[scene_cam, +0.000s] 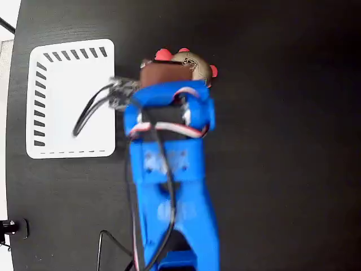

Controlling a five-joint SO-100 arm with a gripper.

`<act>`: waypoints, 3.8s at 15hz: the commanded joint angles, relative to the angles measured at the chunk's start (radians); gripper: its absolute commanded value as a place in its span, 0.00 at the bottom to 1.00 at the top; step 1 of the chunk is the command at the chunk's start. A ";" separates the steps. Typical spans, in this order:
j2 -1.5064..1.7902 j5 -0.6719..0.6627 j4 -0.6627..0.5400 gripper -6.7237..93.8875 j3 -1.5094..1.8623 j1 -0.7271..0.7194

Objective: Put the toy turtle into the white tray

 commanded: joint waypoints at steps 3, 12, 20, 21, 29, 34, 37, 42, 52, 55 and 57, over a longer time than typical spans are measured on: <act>-0.120 0.144 0.035 0.07 -0.202 0.037; -0.396 0.376 0.183 0.07 -0.499 0.067; -0.425 0.367 0.222 0.55 -0.515 0.077; -0.433 0.367 0.230 0.57 -0.515 0.072; -0.558 0.353 0.244 0.66 -0.545 0.055; -0.673 0.357 0.242 0.68 -0.640 0.057; -0.716 0.348 0.242 0.68 -0.670 0.058; -0.793 0.339 0.236 0.66 -0.727 0.060; -0.775 0.350 0.192 0.07 -0.698 0.092; -0.704 0.301 0.179 0.07 -0.647 0.097; -0.538 0.270 0.169 0.07 -0.541 0.095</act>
